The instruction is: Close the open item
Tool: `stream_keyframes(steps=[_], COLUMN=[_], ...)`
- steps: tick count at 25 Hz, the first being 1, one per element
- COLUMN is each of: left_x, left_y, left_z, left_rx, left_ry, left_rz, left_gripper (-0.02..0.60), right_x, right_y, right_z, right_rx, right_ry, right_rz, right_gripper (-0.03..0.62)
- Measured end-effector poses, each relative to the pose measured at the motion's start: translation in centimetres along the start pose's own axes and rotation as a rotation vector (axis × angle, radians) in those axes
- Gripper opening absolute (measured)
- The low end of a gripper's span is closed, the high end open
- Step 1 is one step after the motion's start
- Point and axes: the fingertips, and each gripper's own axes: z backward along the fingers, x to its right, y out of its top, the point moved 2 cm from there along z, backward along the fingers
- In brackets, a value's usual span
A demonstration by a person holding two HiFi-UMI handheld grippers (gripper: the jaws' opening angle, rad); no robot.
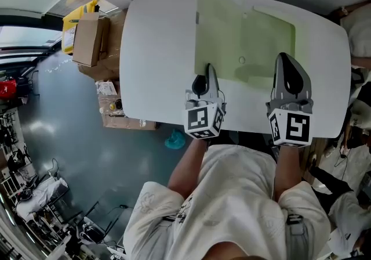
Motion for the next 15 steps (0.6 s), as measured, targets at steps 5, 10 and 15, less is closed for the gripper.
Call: stream_keyframes(steps=[5,10,15], left_x=[3.4,6.2,10.0], left_y=[1.2,1.7,2.2], left_z=[0.1,0.3,-0.2], left_rx=[0.016,0.02,0.032], left_ry=[-0.029,-0.012,-0.05], left_rz=[-0.074,-0.242,-0.358], left_gripper=[0.028,0.021,0.015], right_x=[2.7,5.2,8.5], right_y=[0.5,0.9,0.8], right_z=[2.0,4.4,6.6], right_rx=[0.02,0.043,0.06], right_ry=[-0.033,-0.065,-0.121], right_rz=[-0.008,-0.017,-0.039], right_gripper=[0.002,0.002,0.002])
